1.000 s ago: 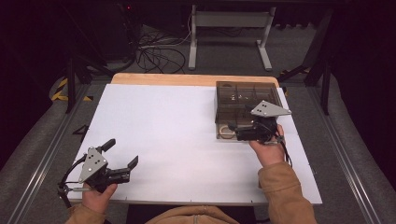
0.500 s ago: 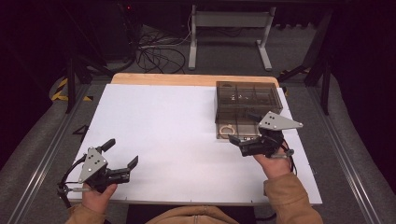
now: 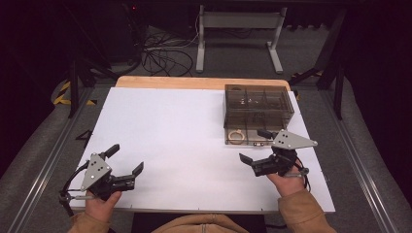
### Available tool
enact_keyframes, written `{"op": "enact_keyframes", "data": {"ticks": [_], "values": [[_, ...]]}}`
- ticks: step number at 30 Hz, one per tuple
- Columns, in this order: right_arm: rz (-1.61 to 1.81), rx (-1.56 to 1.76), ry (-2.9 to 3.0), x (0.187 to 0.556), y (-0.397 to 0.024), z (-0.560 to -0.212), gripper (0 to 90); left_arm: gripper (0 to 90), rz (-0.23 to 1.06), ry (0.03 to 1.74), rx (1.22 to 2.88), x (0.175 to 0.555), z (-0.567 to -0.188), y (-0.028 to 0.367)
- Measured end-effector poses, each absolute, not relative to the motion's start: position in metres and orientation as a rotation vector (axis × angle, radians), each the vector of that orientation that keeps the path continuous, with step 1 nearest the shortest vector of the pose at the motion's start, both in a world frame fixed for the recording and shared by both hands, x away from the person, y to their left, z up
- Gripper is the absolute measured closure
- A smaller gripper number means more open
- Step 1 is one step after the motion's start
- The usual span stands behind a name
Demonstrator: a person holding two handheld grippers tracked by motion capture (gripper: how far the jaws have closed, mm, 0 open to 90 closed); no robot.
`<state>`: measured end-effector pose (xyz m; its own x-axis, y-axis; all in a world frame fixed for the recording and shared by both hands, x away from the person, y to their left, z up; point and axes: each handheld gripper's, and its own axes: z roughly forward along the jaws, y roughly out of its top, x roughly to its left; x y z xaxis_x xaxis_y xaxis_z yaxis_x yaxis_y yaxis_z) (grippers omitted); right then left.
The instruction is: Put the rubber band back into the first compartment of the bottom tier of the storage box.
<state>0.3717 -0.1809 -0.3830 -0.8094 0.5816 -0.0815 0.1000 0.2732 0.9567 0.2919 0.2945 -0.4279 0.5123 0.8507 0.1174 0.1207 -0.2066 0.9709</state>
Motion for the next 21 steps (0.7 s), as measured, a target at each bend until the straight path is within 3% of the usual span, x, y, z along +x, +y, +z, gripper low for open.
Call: {"op": "enact_keyframes", "data": {"ticks": [21], "values": [[1.514,0.664,2.23,0.365,-0.189,-0.434,0.0,5.4,0.829,0.824,1.674,0.292,-0.428,0.294]]}}
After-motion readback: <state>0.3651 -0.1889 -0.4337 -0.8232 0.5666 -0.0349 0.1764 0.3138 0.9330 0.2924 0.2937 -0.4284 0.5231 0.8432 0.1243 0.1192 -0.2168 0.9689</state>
